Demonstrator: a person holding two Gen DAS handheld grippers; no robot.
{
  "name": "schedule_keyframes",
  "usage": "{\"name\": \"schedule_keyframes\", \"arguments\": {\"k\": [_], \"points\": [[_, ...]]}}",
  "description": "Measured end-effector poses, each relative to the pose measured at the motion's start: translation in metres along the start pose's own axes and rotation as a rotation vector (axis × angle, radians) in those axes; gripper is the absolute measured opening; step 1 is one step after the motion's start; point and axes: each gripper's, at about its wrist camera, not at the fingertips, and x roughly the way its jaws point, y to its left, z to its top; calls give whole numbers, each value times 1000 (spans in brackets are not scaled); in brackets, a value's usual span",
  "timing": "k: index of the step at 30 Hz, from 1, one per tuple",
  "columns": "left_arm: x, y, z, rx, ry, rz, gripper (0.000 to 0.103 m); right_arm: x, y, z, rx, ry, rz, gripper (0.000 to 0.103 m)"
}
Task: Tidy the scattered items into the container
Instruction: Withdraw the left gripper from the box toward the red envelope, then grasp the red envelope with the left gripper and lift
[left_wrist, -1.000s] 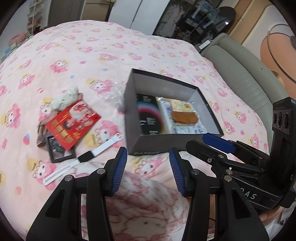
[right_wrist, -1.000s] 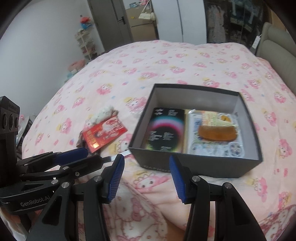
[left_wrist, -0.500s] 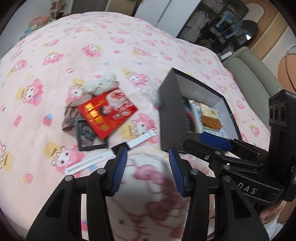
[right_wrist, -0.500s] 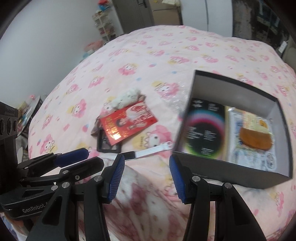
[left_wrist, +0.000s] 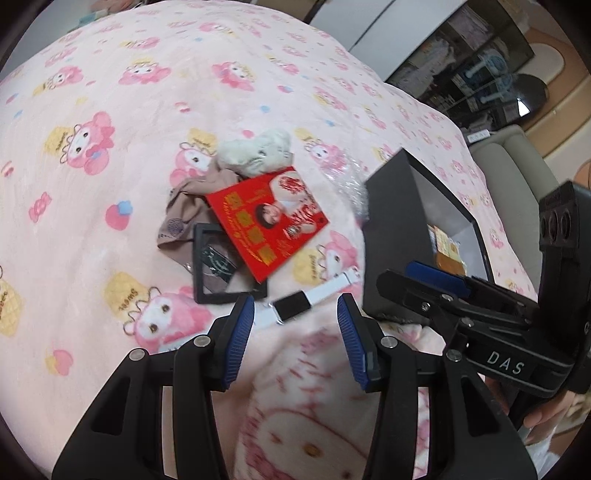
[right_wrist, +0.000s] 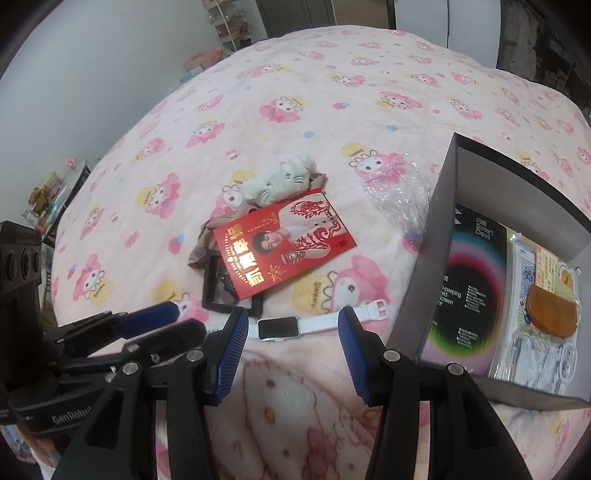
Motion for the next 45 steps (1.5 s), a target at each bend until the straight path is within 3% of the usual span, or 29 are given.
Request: {"name": "schedule_keyframes", "arguments": {"k": [10,25,26,28,33,42,45], "points": [[33,28,25,-52,29,6,47,36,-5,19,7,55,-7,47],[83,48,53,-140,51,-49,46,77,-7,49,9,113,6,47],[85,49,54,-146,49,-52,42,78,-8,51,14,112,7,47],[89,51,55,-156,55,-65,16,78,-10,54,26,104,4,47],[81,63,54,-208,43,-153,6,77,-15,58,54,95,-2,47],[43,107,30,-254,59,-154,10,85,-7,58,40,124,36,47],[44,114,28,-268,68,-99,16,93,-10,66,69,122,51,47]]}}
